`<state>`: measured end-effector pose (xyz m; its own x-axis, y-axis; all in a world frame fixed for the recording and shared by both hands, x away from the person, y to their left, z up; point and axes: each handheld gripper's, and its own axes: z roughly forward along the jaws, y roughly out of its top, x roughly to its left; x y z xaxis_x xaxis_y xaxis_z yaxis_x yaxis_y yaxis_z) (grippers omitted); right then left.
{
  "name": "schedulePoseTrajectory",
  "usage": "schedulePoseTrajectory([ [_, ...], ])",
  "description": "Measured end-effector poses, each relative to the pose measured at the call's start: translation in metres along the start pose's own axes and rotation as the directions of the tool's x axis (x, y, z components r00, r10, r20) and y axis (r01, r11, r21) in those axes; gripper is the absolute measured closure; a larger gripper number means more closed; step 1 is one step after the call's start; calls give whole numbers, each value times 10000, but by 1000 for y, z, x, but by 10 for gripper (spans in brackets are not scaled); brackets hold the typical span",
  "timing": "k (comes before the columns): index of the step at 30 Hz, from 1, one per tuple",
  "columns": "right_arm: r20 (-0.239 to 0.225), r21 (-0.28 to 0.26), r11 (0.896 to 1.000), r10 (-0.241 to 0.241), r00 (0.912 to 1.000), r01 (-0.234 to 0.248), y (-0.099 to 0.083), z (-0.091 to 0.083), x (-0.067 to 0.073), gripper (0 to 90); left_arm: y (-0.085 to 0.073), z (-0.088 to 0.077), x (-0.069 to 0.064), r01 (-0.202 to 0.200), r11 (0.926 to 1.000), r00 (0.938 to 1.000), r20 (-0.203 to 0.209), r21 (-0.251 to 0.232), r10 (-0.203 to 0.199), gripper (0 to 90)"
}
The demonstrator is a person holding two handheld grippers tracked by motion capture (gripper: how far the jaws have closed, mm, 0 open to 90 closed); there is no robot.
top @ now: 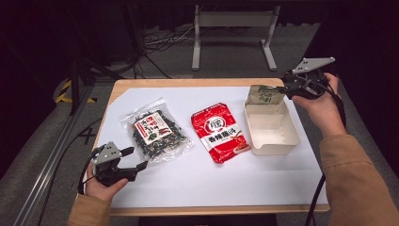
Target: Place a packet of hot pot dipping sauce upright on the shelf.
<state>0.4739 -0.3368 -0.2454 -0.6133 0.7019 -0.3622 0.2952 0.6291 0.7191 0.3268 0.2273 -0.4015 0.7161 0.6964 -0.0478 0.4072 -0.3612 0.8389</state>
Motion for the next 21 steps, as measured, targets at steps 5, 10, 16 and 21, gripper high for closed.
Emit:
schedulePoseTrajectory([
  [5, -338, -266, 9984, 495, 9982, -505, -1, -13, 10, 460, 2, 3, 0, -119, 9999, 9999, 36, 8, 119, 265],
  [10, -756, -821, 9938, 692, 9947, -754, -5, -29, 26, 472, 2, 3, 0, 12, 10000, 9999, 150, -2, -12, 265],
  [16, -1257, -1294, 9884, 636, 9900, -800, -10, -40, 44, 483, 5, 2, 0, 23, 10000, 9999, 137, -27, -23, 260],
  [21, -1540, -1763, 9796, 690, 9857, -961, -20, -47, 62, 482, 16, 2, -5, -66, 9999, 10000, 63, 119, 66, 255],
])
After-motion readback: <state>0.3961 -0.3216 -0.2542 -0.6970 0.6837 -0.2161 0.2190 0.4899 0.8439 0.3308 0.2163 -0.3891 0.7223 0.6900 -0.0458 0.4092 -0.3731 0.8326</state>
